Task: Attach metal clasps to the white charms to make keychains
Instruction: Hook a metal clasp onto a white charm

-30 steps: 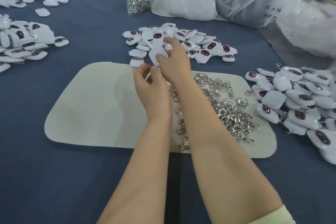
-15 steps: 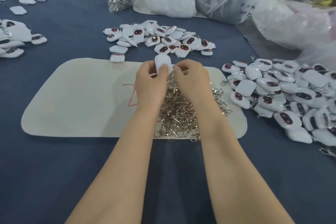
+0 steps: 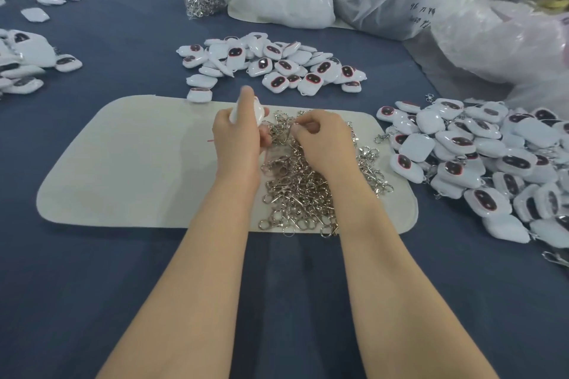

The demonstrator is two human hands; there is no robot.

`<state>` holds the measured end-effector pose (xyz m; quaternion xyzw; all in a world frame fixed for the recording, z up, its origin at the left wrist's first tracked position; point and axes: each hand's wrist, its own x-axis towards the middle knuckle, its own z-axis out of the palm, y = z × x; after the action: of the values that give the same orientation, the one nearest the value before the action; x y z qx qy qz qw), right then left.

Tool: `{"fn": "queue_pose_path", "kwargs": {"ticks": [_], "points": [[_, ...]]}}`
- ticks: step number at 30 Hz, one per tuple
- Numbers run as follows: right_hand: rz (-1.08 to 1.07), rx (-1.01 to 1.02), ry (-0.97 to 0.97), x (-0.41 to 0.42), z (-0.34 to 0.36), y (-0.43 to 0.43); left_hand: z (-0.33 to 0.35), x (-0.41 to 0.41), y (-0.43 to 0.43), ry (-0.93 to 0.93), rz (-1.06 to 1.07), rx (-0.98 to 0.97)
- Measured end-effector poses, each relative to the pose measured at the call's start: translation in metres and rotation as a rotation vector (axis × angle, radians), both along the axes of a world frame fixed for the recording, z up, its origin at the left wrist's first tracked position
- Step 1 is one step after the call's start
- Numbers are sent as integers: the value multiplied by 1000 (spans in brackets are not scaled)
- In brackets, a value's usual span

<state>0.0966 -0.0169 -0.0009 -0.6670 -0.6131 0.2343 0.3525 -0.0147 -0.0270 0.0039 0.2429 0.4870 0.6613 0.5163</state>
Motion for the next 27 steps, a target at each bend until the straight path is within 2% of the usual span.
{"fn": "queue_pose_path", "kwargs": {"ticks": [3,8,12,16,20,23,27], "points": [[-30,40,150,4,2,1,1,-1,2,-92,-29,-10],[-37,81,286,3,6,1,4,-2,2,-230,-50,-98],[-9,61,338,1,7,1,3,-1,3,-231,-81,-93],[2,67,328,1,7,1,0,0,2,-112,-114,-20],[1,117,202,2,7,2,0,1,-1,-130,-129,0],[-1,165,122,2,7,1,-2,2,-3,48,-162,10],[-1,195,183,1,10,0,-5,3,-3,205,-145,28]]}}
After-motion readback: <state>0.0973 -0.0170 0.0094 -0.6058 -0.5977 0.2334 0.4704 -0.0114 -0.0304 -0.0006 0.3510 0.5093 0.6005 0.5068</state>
